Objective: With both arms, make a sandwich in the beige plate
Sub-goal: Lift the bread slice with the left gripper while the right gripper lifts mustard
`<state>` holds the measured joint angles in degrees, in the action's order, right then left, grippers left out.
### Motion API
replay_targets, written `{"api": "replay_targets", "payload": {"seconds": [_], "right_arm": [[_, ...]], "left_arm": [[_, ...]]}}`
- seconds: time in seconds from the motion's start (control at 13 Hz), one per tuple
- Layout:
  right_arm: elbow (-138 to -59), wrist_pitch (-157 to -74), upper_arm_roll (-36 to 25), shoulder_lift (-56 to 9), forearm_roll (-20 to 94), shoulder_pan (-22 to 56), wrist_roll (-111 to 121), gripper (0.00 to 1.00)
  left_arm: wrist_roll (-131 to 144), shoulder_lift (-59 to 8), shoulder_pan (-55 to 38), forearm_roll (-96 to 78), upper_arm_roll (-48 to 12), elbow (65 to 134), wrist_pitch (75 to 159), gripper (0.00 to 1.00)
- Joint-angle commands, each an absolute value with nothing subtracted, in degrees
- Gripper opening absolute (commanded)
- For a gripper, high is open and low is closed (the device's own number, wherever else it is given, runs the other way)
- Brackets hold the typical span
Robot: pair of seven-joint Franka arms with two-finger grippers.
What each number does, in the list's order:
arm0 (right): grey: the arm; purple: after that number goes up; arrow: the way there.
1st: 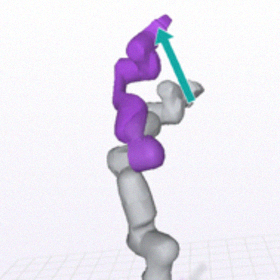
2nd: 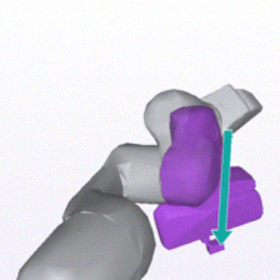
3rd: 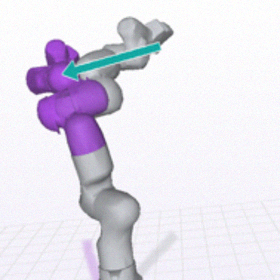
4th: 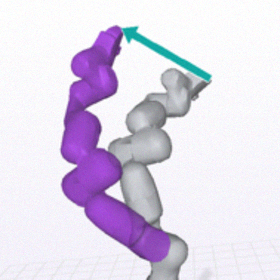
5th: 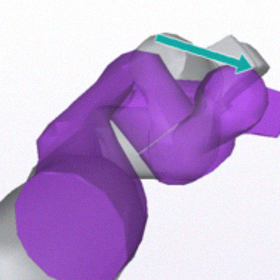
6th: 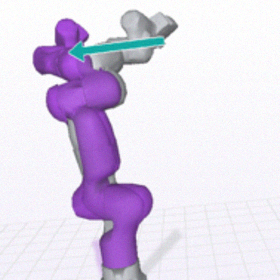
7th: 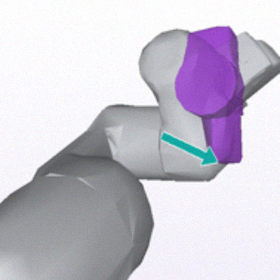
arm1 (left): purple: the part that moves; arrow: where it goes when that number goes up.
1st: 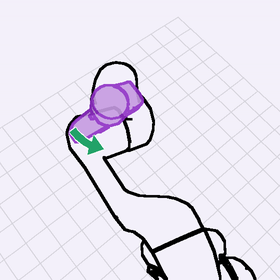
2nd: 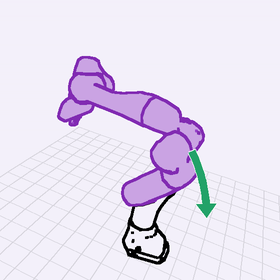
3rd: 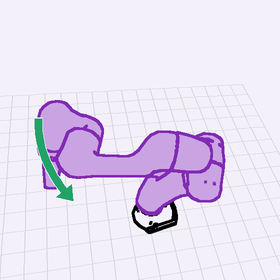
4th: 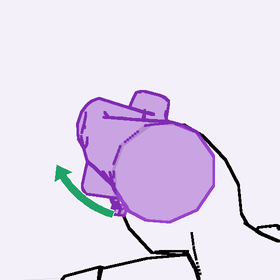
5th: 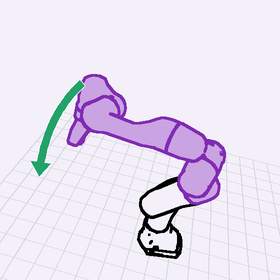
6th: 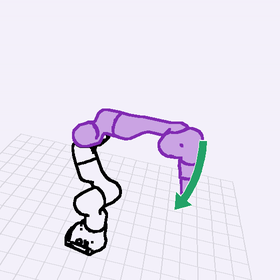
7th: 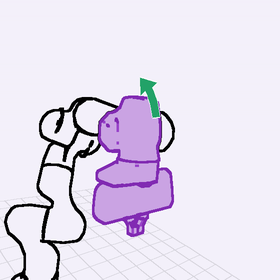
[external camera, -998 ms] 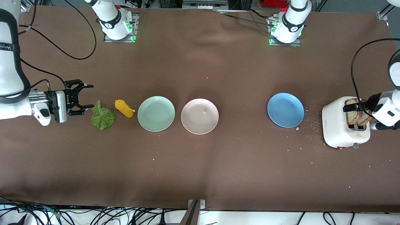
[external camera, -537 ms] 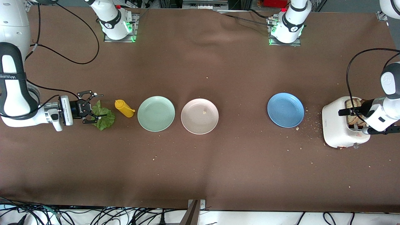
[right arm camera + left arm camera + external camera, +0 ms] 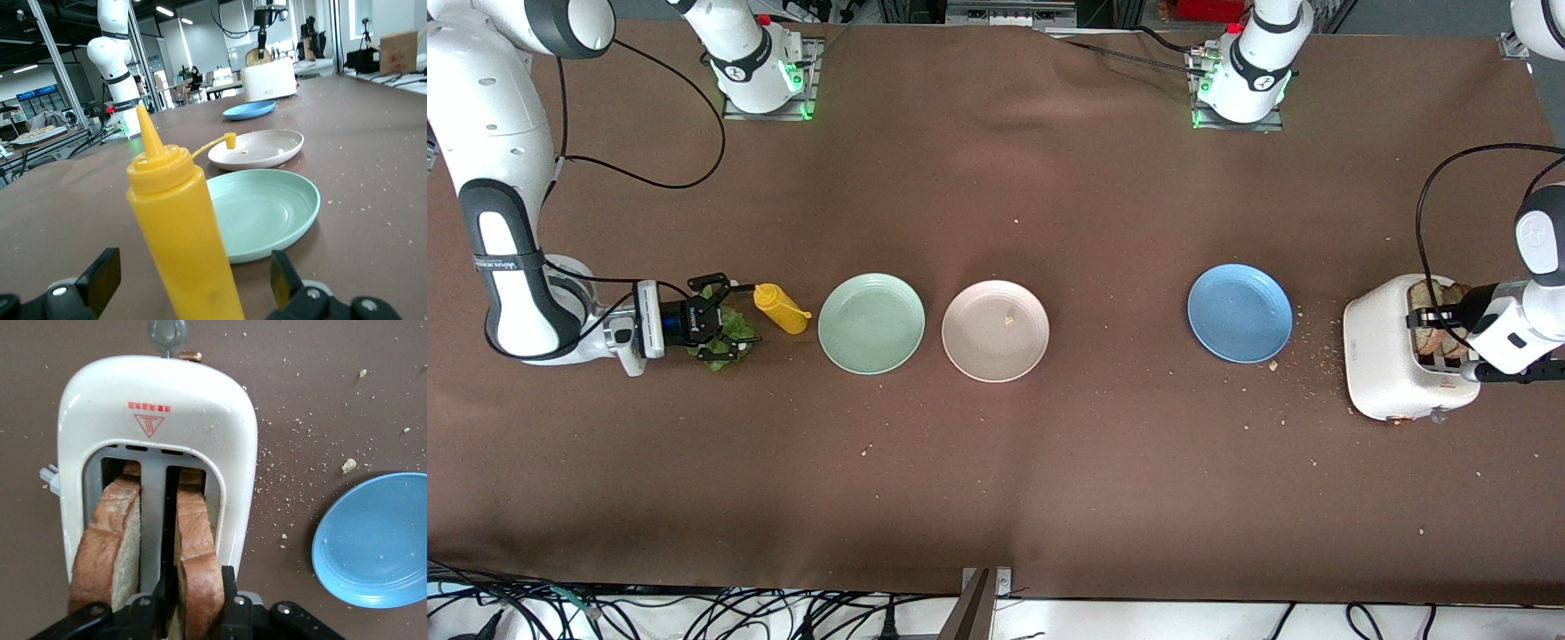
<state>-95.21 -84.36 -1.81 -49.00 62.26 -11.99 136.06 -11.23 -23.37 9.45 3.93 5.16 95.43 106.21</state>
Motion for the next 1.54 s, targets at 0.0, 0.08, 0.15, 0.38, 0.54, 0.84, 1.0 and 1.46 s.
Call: {"api": "replay_targets", "payload": {"seconds": [0.0,0.08,0.15,0.38,0.54,0.84,1.0,1.46], "right_arm": [[-94.13,-83.06,-0.97,-52.11,64.69,-11.78,138.69,0.99],[-94.13,-82.45,-0.18,-52.29,64.77,-11.78,138.78,0.98],[-94.22,-82.18,-0.09,-52.21,64.78,-11.78,138.87,0.89],[-94.13,-80.6,-0.09,-52.21,64.78,-11.78,138.87,0.33],[-93.96,-80.25,-0.09,-52.12,64.6,-12.21,138.87,0.09],[-92.55,-76.56,-2.1,-47.48,61.28,-12.66,131.78,0.0],[-91.15,-76.12,-2.89,-43.35,57.15,-12.74,124.93,0.0],[-77.28,-69.36,-2.9,-36.74,40.99,-12.48,99.27,0.0]], "left_arm": [[-13.71,-23.38,9.67,7.46,4.66,89.41,101.37,0.04],[-13.71,-23.38,9.67,7.56,4.57,86.69,99.16,0.02],[-13.71,-23.2,9.58,7.56,4.48,85.01,97.92,0.02],[-14.24,-23.03,9.93,3.81,4.48,77.19,90.3,0.06],[-13.8,-23.03,11.94,-7.33,4.57,75.94,84.74,0.05],[-13.98,-25.3,11.61,-21.14,1.95,76.73,79.03,0.0],[-13.8,-28.2,9.86,-26.0,-1.65,76.99,77.18,0.0],[-8.55,-37.43,-3.05,-35.24,-4.92,76.46,84.7,0.0]]}}
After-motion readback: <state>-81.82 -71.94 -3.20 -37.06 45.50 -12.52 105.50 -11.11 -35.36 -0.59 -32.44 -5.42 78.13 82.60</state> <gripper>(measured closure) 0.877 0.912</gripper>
